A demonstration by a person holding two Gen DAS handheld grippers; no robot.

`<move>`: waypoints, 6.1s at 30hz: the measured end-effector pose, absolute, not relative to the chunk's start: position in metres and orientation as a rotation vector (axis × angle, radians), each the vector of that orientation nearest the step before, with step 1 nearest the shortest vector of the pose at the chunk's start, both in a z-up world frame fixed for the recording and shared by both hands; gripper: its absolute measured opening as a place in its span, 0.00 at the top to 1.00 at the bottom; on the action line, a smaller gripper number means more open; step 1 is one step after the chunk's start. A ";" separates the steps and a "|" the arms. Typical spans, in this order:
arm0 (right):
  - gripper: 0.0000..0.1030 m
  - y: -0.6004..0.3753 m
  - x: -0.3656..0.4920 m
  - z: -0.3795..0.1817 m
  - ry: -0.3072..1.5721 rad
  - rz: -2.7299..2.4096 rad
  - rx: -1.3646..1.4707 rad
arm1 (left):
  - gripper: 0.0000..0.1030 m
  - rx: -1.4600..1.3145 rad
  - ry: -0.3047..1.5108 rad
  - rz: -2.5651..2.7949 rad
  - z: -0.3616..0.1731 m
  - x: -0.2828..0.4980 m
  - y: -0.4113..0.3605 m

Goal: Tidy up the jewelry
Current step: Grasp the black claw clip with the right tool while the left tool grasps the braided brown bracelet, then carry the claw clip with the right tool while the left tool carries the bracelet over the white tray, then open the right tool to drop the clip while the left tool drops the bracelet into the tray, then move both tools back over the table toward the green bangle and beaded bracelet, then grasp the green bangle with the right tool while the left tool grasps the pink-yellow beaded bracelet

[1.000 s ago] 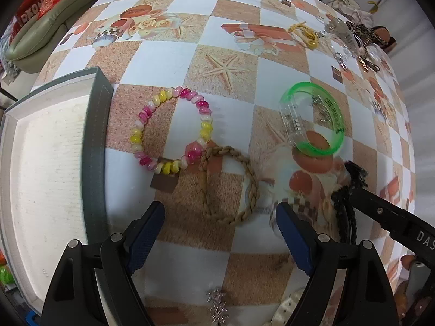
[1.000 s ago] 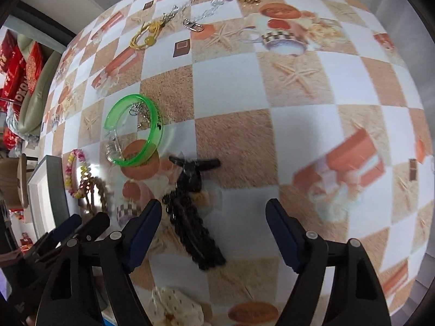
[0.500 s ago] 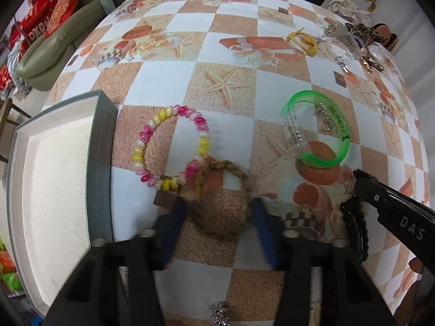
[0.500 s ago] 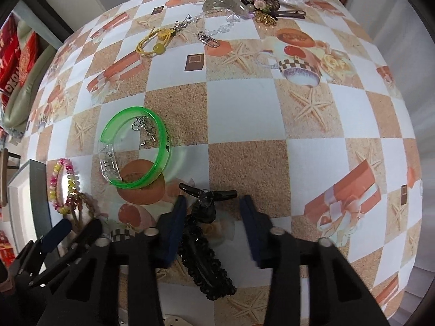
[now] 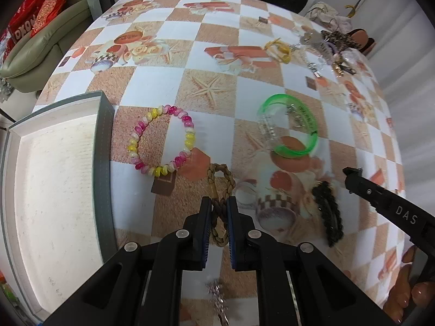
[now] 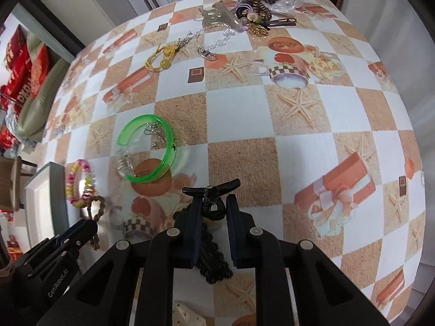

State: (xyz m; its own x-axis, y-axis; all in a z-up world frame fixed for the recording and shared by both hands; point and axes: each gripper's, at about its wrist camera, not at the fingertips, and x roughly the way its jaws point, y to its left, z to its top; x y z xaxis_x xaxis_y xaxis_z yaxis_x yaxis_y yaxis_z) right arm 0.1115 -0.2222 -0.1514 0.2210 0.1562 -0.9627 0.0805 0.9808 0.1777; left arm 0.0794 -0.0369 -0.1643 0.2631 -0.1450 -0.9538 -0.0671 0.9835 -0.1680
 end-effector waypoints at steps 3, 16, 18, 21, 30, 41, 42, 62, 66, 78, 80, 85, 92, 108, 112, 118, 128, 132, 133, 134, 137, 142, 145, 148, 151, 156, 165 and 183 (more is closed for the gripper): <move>0.82 -0.226 0.103 -0.144 1.349 0.065 0.219 | 0.84 -0.198 1.286 -0.076 -0.155 0.073 -0.029; 0.82 -0.179 0.092 -0.102 1.335 0.179 0.202 | 0.84 -0.277 1.198 -0.074 -0.105 0.043 0.033; 0.82 -0.164 0.091 -0.097 1.330 0.210 0.191 | 0.84 -0.288 1.185 -0.053 -0.101 0.038 0.047; 0.82 -0.139 0.094 -0.091 1.326 0.261 0.173 | 0.84 -0.301 1.173 -0.015 -0.098 0.032 0.069; 0.82 -0.045 0.104 -0.085 1.324 0.440 0.095 | 0.84 -0.339 1.166 0.161 -0.113 0.017 0.154; 0.82 0.058 0.123 -0.123 1.365 0.586 -0.010 | 0.84 -0.351 1.213 0.263 -0.163 0.020 0.212; 0.82 0.063 0.125 -0.128 1.370 0.587 -0.018 | 0.84 -0.348 1.216 0.266 -0.167 0.021 0.213; 0.82 0.095 0.127 -0.179 1.434 0.598 -0.097 | 0.83 -0.241 1.251 0.307 -0.186 0.026 0.202; 0.81 0.092 0.127 -0.179 1.441 0.604 -0.090 | 0.83 -0.243 1.260 0.316 -0.186 0.026 0.201; 0.47 0.073 0.135 -0.173 1.462 0.626 0.014 | 0.15 -0.219 1.255 0.341 -0.182 0.025 0.194; 0.44 0.069 0.137 -0.168 1.460 0.637 0.052 | 0.15 -0.216 1.261 0.341 -0.183 0.027 0.193; 0.36 0.063 0.138 -0.154 1.443 0.648 0.117 | 0.15 -0.219 1.262 0.345 -0.179 0.027 0.190; 0.30 0.052 0.137 -0.140 1.442 0.668 0.192 | 0.00 -0.208 1.262 0.373 -0.174 0.022 0.188; 0.20 -0.001 0.130 -0.109 1.407 0.650 0.361 | 0.00 -0.151 1.292 0.327 -0.156 0.019 0.166; 0.19 -0.022 0.131 -0.104 1.396 0.622 0.407 | 0.00 -0.137 1.289 0.305 -0.149 0.023 0.155; 0.18 -0.063 0.130 -0.101 1.385 0.561 0.454 | 0.00 -0.110 1.277 0.255 -0.137 0.034 0.132; 0.18 -0.131 0.127 -0.102 1.363 0.432 0.506 | 0.00 -0.063 1.267 0.152 -0.127 0.059 0.085; 0.18 -0.156 0.122 -0.103 1.337 0.373 0.519 | 0.00 -0.034 1.261 0.103 -0.124 0.068 0.068; 0.18 -0.162 0.121 -0.101 1.326 0.354 0.519 | 0.00 -0.025 1.258 0.088 -0.123 0.071 0.064; 0.18 -0.167 0.119 -0.101 1.313 0.338 0.518 | 0.00 -0.015 1.256 0.073 -0.123 0.073 0.060; 0.18 -0.184 0.112 -0.099 1.278 0.270 0.513 | 0.00 -0.002 1.255 0.039 -0.123 0.079 0.052; 0.18 -0.206 0.103 -0.103 1.314 0.162 0.465 | 0.00 0.013 1.253 -0.009 -0.124 0.085 0.045; 0.18 -0.215 0.095 -0.109 1.342 0.112 0.461 | 0.00 0.023 1.253 -0.037 -0.125 0.087 0.040; 0.18 -0.225 0.086 -0.115 1.356 0.072 0.471 | 0.00 0.024 1.264 -0.082 -0.128 0.086 0.034; 0.18 -0.232 0.080 -0.120 1.366 0.045 0.475 | 0.00 0.051 1.264 -0.123 -0.129 0.085 0.026; 0.18 -0.230 0.081 -0.124 1.371 0.022 0.455 | 0.00 0.076 1.257 -0.157 -0.130 0.085 0.015; 0.18 -0.223 0.114 -0.129 1.381 0.049 0.377 | 0.05 0.107 1.259 -0.153 -0.143 0.098 -0.005; 0.33 -0.193 0.178 -0.169 1.464 0.158 0.234 | 0.14 0.062 1.348 -0.019 -0.194 0.128 -0.008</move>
State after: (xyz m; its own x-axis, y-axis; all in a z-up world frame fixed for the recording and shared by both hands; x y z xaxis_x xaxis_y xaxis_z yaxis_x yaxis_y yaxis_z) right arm 0.1775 -0.1926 -0.1694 0.1028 0.2470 -0.9635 0.0363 0.9671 0.2518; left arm 0.1280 -0.0080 -0.1940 0.2206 0.0219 -0.9751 0.0492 0.9982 0.0335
